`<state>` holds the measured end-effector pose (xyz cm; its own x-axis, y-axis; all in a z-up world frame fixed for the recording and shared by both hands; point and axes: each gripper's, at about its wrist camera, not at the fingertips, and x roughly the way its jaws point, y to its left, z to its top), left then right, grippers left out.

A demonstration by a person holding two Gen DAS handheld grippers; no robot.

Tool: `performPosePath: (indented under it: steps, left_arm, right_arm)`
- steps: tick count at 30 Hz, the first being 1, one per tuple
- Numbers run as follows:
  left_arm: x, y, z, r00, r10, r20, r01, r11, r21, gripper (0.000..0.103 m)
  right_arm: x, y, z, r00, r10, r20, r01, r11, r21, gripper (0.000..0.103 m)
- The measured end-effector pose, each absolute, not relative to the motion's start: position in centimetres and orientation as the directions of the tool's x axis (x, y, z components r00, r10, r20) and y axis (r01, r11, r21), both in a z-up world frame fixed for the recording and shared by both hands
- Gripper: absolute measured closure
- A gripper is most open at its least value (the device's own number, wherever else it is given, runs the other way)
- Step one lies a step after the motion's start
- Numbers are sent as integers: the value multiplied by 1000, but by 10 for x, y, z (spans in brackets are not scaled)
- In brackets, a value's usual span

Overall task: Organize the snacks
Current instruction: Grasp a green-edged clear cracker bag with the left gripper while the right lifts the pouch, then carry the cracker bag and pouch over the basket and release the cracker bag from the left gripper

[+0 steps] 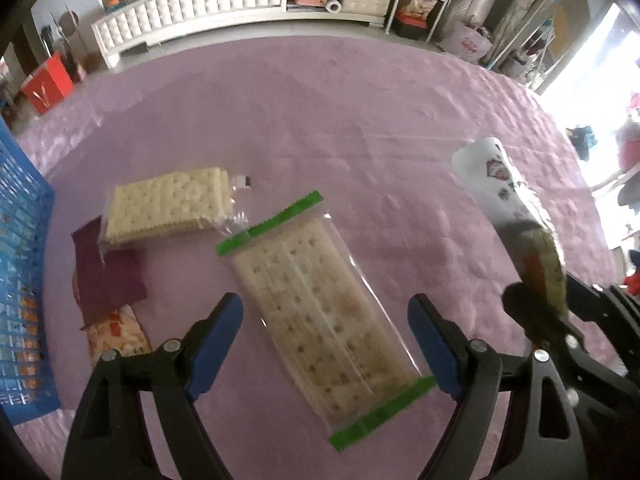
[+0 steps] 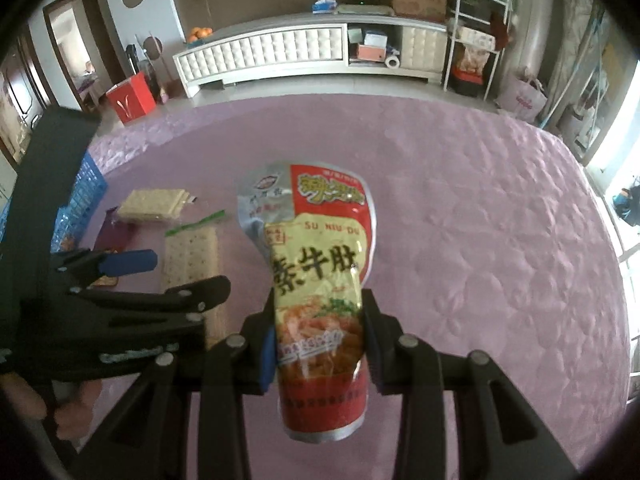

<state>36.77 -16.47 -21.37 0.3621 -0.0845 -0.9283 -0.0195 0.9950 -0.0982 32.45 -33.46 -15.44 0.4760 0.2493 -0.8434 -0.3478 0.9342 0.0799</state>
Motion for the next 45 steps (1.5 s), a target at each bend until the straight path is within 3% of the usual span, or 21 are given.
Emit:
performPosePath:
  steps: [11,13,15,26,45]
  left_arm:
    - [364,-181,-230,341,2,-940,-46,999,-15,20]
    - [362,-182,-229,345,-1,-939,-45,999,-17,24]
    - [360,-186,-227,346,-6,-938,-24,1000,-15,37]
    - [332,-176,-218,359,-92,-929,53,996,-78,40]
    - [246,-86,-95,586,-122,-801,69,993,-101,40]
  right_arm:
    - [333,-339,-174,425,205,-882,-313,947,69,62]
    - [335,-341,-175,418,207,-885,-311,947,74,62]
    - [335,-341,-174,415,206,-886,-312,947,74,62]
    - [323,-339,-173,414,218,-884,-305,948,90,62]
    - [256,-275,-76,529,274,-803,-353,932,86,62]
